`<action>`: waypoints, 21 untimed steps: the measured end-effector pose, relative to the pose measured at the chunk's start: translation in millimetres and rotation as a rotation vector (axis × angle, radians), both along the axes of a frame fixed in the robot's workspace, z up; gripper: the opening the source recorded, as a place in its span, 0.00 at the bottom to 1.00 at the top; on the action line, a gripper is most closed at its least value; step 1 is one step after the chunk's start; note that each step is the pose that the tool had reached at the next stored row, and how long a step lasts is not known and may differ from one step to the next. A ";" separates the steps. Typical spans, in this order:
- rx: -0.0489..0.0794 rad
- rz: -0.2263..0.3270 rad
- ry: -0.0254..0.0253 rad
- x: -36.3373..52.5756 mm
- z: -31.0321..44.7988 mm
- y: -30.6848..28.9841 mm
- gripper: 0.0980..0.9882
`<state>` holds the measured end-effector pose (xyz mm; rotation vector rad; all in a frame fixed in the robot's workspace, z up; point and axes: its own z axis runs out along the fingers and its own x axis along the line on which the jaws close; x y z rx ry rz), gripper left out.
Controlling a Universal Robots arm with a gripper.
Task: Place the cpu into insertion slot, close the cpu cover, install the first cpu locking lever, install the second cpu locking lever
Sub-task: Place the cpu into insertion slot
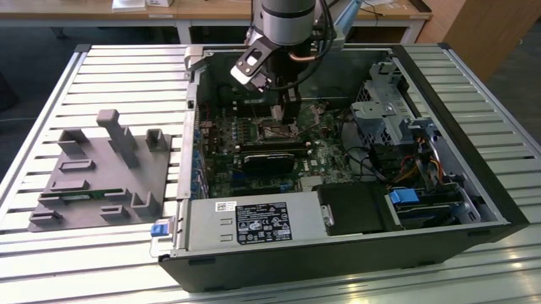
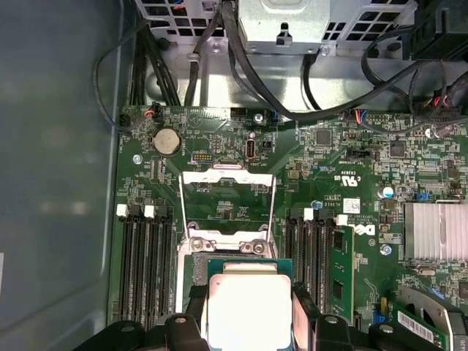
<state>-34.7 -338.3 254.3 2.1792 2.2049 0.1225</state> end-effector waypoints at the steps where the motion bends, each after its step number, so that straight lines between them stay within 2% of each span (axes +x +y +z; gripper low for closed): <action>1: 0.000 0.000 -0.0001 0.0 -0.2 0.0 0.50; 21: 0.000 0.000 0.0000 -0.1 -7.1 0.6 0.50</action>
